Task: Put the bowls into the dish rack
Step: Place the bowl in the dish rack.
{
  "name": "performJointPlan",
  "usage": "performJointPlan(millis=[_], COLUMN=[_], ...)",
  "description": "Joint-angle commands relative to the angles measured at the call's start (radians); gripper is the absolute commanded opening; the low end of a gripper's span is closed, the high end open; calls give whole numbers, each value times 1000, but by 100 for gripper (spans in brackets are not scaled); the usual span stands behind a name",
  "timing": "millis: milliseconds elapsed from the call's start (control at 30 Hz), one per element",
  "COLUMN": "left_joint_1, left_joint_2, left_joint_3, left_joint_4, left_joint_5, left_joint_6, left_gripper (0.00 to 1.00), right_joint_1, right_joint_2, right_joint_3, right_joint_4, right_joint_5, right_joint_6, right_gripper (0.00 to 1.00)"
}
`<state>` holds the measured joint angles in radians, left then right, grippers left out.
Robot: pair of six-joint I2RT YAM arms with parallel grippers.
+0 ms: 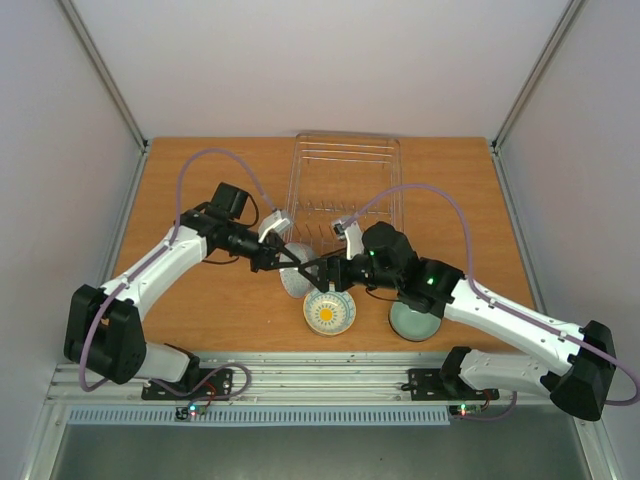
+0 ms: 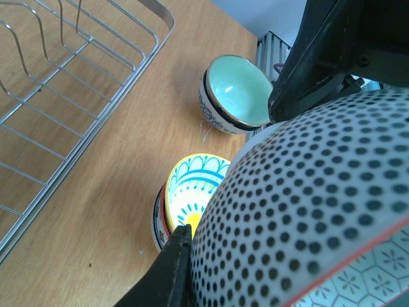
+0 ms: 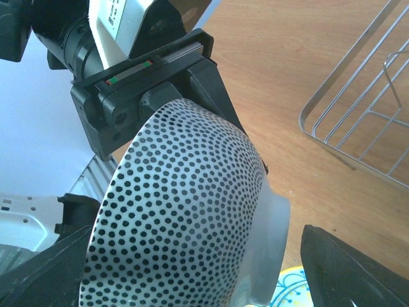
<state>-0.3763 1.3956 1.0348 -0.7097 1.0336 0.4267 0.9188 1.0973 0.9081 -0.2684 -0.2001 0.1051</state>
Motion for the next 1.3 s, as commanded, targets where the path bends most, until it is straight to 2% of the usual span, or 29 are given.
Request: performJointPlan(millis=[0,233,300,400,567,733,800,900,1000,1167,1267], left_joint_1=[5,5,5,5,5,5,5,5,5,5,5], left_joint_2=[-34,-43,-42,-38,-41,-66,-70,-77,-89,-111,-137], left_joint_3=[1,-5,-5,-6,-11,-30,-30,-32,-40,-55,-74], left_joint_4=[48,64,65,61,81,137,146,153,165,196,238], left_joint_5=[90,87,88,91,60,-1,-30,-52,-67,-126,-212], left_joint_6=[-23,-31,-33,-32,-44,-96,-114,-123,-132,-147,-171], left_gripper=[1,1,0,0,1,1,9,23,32,35,36], right_joint_1=[-9,-8,-8,-8,-8,-8,-8,-8,-8,-9,-10], right_joint_2=[-9,-19,-15,-14,-17,-20,-24,-27,-32,-46,-42], right_joint_3=[-47,-74,-77,-81,-78,-72,-69,-60,-43,5,76], right_joint_4=[11,60,79,105,104,82,74,57,32,-29,-138], right_joint_5=[-50,-107,-126,-149,-131,-92,-72,-36,11,114,304], right_joint_6=[51,79,85,86,78,65,57,40,17,-50,-108], right_gripper=[84,83,79,64,28,5,2,1,1,1,1])
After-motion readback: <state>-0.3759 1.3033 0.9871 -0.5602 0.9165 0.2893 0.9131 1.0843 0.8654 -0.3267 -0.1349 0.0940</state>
